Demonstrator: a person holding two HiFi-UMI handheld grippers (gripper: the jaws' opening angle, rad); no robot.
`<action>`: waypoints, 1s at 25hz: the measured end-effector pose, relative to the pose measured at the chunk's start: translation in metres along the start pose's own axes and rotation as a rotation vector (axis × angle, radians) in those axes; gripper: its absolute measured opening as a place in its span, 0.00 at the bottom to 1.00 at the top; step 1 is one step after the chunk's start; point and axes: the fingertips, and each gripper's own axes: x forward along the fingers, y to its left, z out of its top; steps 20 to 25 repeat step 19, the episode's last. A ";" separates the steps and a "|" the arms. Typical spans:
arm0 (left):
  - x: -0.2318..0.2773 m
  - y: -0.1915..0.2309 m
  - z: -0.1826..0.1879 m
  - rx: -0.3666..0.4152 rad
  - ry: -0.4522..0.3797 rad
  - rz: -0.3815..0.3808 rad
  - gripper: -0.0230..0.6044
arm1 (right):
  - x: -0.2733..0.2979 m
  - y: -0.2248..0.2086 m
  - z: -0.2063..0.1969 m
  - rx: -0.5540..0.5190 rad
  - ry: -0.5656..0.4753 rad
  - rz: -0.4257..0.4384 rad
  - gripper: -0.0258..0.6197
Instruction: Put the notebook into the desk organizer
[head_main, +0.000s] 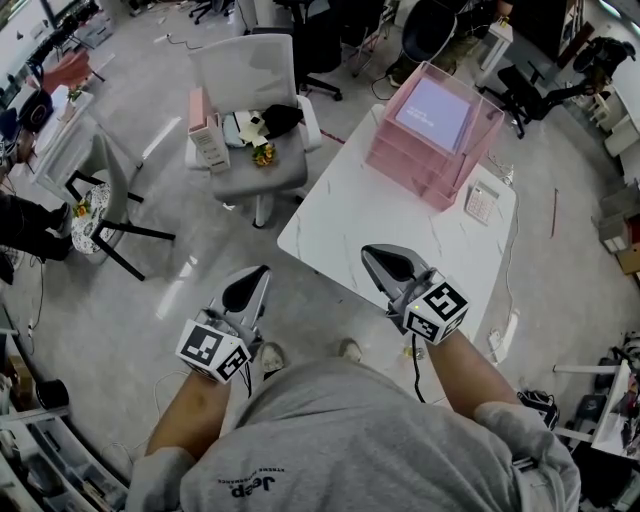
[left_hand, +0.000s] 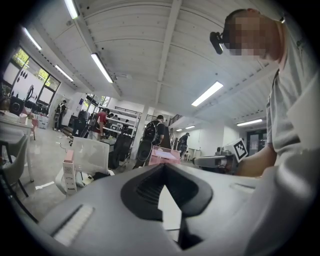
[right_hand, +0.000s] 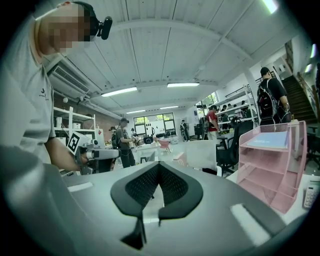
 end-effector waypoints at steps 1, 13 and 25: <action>0.000 0.000 0.000 0.000 -0.001 -0.001 0.13 | 0.000 0.000 0.000 0.001 0.001 0.000 0.04; -0.002 -0.001 0.001 0.006 0.004 -0.001 0.13 | 0.000 0.000 -0.005 0.010 0.014 0.009 0.04; 0.000 -0.002 0.001 0.008 0.001 -0.006 0.13 | -0.001 -0.001 -0.003 0.002 0.015 0.007 0.04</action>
